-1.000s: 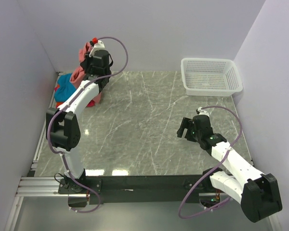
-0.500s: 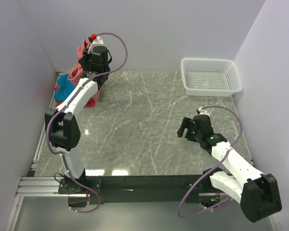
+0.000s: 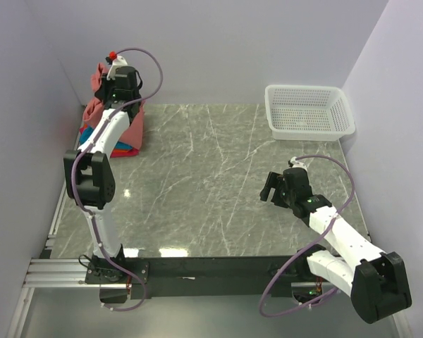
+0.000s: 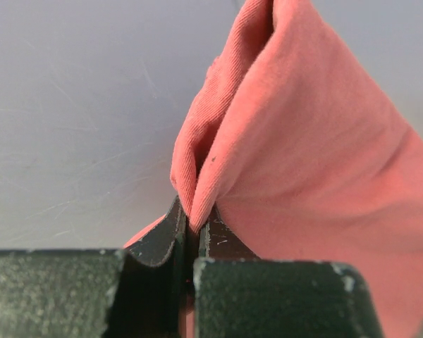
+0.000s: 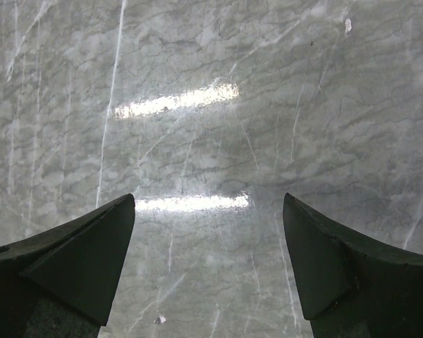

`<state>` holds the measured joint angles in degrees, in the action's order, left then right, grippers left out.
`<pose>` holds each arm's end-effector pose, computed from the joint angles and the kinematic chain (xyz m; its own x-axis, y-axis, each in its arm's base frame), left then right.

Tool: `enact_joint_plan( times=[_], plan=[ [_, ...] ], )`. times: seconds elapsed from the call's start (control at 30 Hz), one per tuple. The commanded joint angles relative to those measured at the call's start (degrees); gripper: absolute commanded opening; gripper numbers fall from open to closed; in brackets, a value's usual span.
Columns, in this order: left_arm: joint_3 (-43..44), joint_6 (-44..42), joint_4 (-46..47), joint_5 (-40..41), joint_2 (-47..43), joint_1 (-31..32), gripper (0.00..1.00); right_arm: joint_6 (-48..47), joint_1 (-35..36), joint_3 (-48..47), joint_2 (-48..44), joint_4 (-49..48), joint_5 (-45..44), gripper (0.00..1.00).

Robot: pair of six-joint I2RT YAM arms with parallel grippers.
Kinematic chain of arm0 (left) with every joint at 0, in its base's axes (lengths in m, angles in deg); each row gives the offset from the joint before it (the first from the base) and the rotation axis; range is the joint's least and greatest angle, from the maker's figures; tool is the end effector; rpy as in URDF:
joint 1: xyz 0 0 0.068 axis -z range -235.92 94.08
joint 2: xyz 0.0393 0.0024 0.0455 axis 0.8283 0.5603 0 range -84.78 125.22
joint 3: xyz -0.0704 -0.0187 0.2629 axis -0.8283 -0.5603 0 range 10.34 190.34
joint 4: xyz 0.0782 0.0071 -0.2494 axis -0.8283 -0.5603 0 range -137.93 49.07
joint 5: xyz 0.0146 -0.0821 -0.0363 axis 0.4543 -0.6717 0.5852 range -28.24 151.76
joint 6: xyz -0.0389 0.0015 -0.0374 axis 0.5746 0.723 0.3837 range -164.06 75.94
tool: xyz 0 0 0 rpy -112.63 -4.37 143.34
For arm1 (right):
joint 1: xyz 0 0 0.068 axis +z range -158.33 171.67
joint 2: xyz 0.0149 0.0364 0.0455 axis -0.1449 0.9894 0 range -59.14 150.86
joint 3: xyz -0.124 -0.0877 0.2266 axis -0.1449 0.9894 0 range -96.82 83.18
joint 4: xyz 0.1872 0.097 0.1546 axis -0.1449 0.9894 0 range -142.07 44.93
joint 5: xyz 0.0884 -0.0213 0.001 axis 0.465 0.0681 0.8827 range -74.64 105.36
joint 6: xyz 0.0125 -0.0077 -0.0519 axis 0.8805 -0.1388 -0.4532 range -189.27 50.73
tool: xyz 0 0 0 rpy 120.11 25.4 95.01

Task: Fold and stack the t-shirts
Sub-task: Neatly place the folded tshirt to the corner

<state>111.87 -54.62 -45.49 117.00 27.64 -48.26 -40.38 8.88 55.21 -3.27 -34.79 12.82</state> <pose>0.4634 -0.0329 0.3450 -0.3894 0.1579 -0.9074 -0.6484 0.6528 0.3918 0.1855 0.0558 0.1927 -0.7217 0.2817 -0.6324 0.0946 0.9450 0.3130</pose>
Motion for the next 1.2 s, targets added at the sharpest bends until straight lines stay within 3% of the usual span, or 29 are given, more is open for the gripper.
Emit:
enact_joint_plan(
  times=[0.0, 0.43, 1.17],
  plan=[
    [3.84, 1.17, 1.66, -0.75, 1.66, -1.94, 0.01, -0.14, -0.6, -1.21, 0.2, -0.23, -1.41, 0.91],
    [3.85, 4.68, 2.62, -3.74, 7.55, -9.76, 0.01, 0.38, -0.69, -2.0, -0.24, 2.85, -5.45, 0.91],
    [7.36, 4.42, 4.2, -5.15, 16.25, -14.87, 0.01, 5.13, -0.69, -2.53, -6.22, 9.09, -6.86, 0.91]
  ],
)
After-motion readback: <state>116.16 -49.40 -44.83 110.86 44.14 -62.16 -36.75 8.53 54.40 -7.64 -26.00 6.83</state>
